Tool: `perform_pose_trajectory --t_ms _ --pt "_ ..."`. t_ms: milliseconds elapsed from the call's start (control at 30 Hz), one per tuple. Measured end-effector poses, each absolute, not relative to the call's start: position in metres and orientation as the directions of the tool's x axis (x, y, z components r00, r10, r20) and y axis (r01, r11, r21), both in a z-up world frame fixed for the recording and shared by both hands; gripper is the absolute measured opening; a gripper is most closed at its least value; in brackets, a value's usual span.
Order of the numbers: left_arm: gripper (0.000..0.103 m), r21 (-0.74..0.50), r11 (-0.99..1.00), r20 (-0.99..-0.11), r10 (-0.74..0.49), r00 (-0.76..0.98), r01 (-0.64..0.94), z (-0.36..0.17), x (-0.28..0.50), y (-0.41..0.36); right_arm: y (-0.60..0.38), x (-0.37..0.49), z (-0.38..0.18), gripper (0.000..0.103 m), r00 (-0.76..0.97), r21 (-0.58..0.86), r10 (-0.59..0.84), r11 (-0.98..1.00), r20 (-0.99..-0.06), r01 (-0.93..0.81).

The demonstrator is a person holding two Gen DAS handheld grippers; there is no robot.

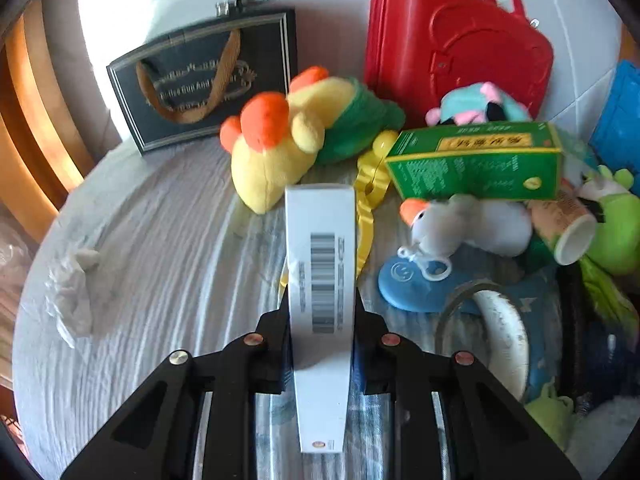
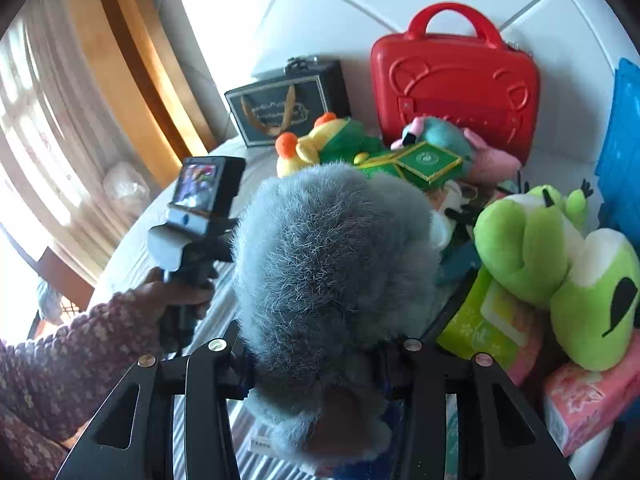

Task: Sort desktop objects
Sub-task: 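Grasp the grey plush with the right tool while the left tool grasps a white box, then carry the grey plush and white box to the blue crate and release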

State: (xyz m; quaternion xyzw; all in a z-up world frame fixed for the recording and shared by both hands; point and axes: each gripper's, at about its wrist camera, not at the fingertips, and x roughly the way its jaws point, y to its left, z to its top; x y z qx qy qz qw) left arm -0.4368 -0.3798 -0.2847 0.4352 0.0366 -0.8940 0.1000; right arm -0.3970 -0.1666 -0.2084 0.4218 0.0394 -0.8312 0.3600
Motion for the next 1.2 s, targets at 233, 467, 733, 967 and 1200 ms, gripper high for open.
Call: perform_pose_trajectory --t_ms 233,467,733,967,1200 --pt "0.023 0.146 -0.983 -0.611 -0.177 -0.772 0.109 -0.167 -0.385 -0.329 -0.148 -0.364 -0.147 0.043 -0.51 0.202 -0.596 -0.749 -0.62 0.631" --pt "0.023 0.185 -0.982 -0.473 -0.048 -0.88 -0.046 -0.076 -0.36 -0.232 -0.08 -0.312 -0.066 0.043 -0.724 0.117 -0.491 -0.856 -0.485 0.503" --pt "0.023 0.193 -0.949 -0.36 0.169 -0.918 -0.25 -0.001 -0.352 -0.071 0.061 -0.244 0.028 0.043 -0.919 0.056 -0.242 -0.97 -0.312 0.236" --pt "0.023 0.191 -0.907 -0.352 0.293 -0.889 -0.375 0.037 -0.377 0.072 0.196 -0.236 0.061 0.043 -0.948 0.092 -0.132 -0.99 -0.291 0.109" --pt "0.056 0.262 -0.895 -0.395 0.241 -0.886 -0.361 0.053 -0.422 0.176 0.279 -0.305 0.051 0.058 -0.92 0.102 -0.047 -0.995 -0.39 0.007"
